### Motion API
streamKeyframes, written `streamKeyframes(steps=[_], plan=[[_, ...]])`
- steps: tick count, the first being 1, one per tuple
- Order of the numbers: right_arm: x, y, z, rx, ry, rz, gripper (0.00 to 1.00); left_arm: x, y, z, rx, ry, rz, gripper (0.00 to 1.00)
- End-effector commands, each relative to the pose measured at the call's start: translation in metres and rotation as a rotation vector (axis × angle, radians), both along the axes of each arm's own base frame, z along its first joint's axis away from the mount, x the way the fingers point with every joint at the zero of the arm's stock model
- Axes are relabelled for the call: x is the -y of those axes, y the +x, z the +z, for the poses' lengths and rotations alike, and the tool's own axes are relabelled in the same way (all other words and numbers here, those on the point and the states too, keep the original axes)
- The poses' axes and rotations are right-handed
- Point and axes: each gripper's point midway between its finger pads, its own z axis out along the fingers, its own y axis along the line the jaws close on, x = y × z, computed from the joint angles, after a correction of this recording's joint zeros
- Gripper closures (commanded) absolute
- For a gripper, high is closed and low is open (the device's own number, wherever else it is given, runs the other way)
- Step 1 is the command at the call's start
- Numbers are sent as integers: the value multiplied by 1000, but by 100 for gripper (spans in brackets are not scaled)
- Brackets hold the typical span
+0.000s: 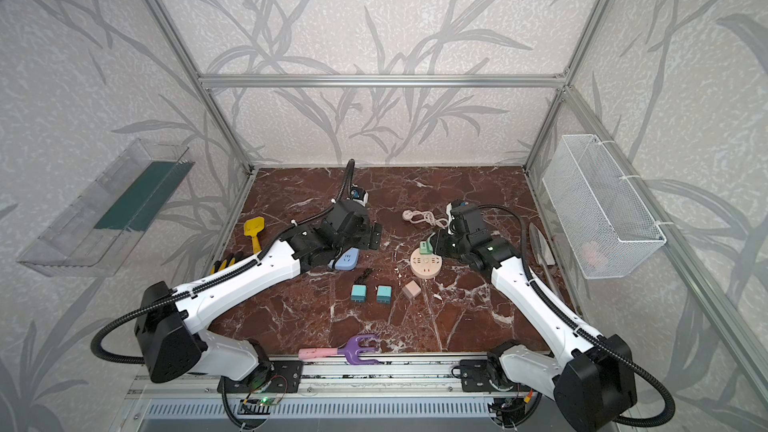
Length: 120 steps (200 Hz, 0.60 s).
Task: Insert the plug
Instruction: 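Open the left gripper and withdraw while the right gripper carries the adapter away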
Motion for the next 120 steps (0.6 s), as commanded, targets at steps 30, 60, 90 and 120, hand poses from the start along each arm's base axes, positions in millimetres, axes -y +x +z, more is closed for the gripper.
streamKeyframes(steps=[30,60,90,120], plan=[[22,10,-4,141,-109,-77,100,6,7,14,21,-138,42,6],[20,9,-13,152,-122,-51,100,3,5,4,-9,-175,66,6],[20,7,-21,149,-137,-31,100,5,0,-8,-105,-239,55,7],[20,8,-33,114,-157,-27,100,8,-7,-23,-211,-263,37,8]])
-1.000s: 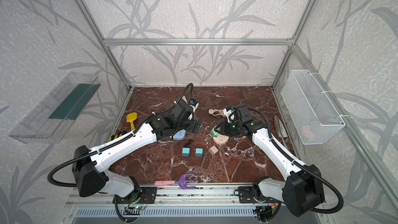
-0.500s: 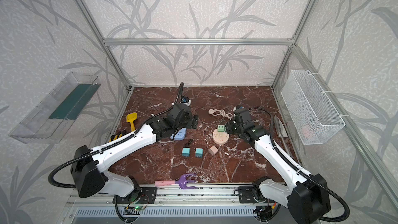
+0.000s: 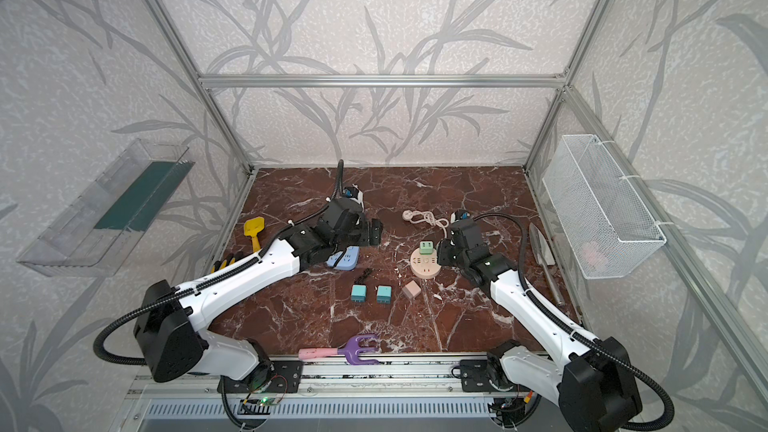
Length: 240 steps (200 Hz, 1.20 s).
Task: Insert the plug
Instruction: 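Open the left gripper and withdraw while the right gripper carries the adapter away, then align the light green adapter over a pink strip socket with the right gripper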
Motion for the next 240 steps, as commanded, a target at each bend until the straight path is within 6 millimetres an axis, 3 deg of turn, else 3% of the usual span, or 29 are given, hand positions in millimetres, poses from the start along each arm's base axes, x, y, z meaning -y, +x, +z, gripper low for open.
streamKeyframes(steps=[1,42,130,240], plan=[[-2,6,-1,22,-16,9,100,5,-10,-10,-98,-57,-18,8],[-3,8,-10,2,-15,4,100,3,-16,-20,-122,-56,-28,8],[-6,8,-34,-61,1,-22,100,24,-21,-28,-164,-138,-102,10],[-8,13,-49,-85,-9,-29,100,30,-20,-25,-155,-161,-123,12]])
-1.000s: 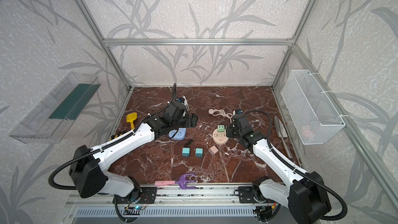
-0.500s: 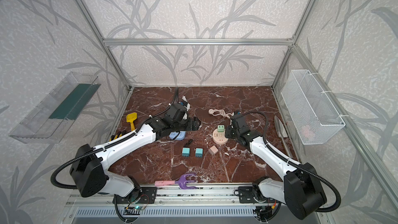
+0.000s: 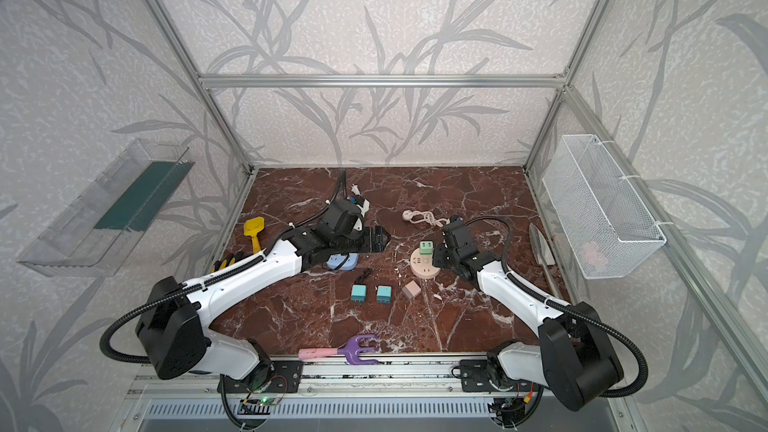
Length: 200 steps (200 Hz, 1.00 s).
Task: Insert the plug
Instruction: 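Align the light green adapter over a pink strip socket with the right gripper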
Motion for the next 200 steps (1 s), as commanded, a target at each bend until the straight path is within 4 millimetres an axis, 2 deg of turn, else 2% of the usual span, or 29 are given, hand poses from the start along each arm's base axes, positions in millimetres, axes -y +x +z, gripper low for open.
streamKeyframes(steps=[1,99,200], plan=[[-3,4,1,15,2,2,100,1,2,-1,-1,-9,4,12],[-6,5,-6,-1,-1,7,100,-2,3,-5,-1,1,6,13],[-6,-7,-6,-8,-8,22,100,-5,3,-11,-6,2,6,13]])
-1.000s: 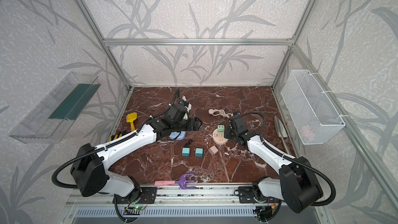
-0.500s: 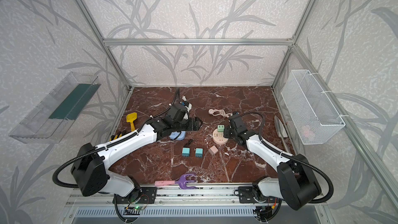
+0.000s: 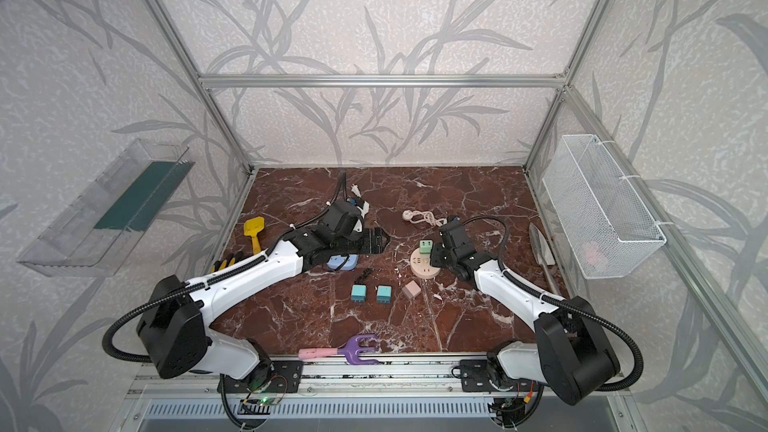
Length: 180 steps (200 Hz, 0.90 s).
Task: Insert the plug
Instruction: 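Align the light green adapter over a pink strip socket with the right gripper, then lower the light green adapter into the pink round strip socket with the right gripper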
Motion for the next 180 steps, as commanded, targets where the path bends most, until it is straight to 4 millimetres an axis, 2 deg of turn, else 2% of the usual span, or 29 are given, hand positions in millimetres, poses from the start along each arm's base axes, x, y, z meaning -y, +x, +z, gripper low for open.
streamKeyframes(steps=[1,65,137,180], plan=[[2,-9,-3,-15,-12,5,100,0,1,-3,2,-1,-3,13],[8,-13,-14,-34,-75,-7,100,-1,2,-5,-1,6,-3,14],[2,-17,-19,-28,-159,32,100,0,4,-9,-12,3,1,15],[6,-22,-27,-62,-180,25,100,0,4,-7,-8,-3,2,15]])
